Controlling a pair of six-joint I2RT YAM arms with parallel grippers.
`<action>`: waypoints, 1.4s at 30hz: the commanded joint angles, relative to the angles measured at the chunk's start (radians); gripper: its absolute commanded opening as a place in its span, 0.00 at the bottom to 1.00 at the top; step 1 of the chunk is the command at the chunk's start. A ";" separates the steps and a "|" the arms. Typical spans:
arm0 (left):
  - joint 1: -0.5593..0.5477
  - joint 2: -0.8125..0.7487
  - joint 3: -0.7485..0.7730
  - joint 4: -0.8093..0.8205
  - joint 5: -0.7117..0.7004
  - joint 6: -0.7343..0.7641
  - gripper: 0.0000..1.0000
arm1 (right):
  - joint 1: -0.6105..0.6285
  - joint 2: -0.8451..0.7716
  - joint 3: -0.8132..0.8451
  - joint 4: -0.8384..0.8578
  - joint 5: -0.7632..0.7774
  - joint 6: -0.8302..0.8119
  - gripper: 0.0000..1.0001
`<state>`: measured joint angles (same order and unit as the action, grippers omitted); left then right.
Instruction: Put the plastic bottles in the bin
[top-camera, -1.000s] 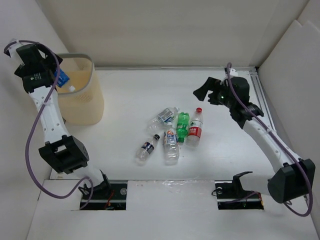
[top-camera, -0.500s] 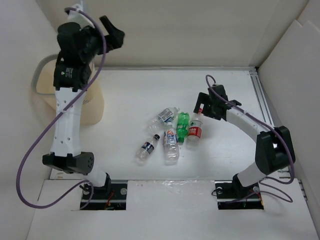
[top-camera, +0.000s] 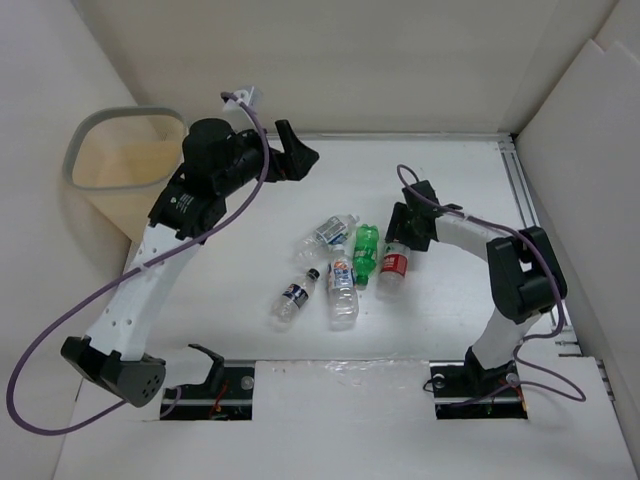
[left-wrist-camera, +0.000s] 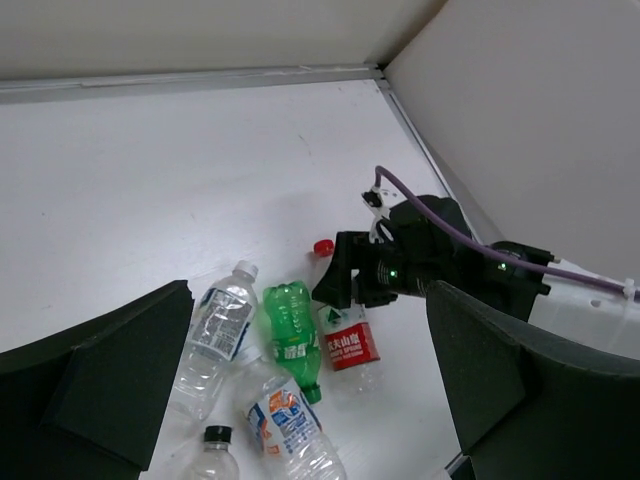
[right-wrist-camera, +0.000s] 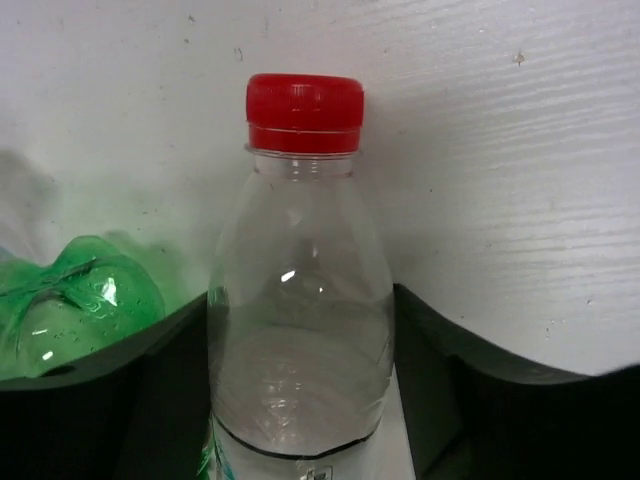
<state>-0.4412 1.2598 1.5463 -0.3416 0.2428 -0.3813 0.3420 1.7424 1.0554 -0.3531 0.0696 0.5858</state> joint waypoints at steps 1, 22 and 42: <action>-0.013 -0.054 -0.057 0.101 0.001 -0.025 1.00 | -0.004 0.031 -0.002 0.048 -0.037 0.016 0.66; -0.473 0.147 -0.040 0.337 0.111 0.038 1.00 | -0.169 -0.699 0.036 0.050 -0.280 -0.125 0.00; -0.504 0.208 -0.095 0.501 0.285 0.016 1.00 | -0.104 -0.926 -0.034 0.588 -0.676 0.128 0.00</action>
<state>-0.9291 1.4536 1.4223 0.1310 0.5106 -0.3614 0.2245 0.8429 1.0035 0.0994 -0.5850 0.6621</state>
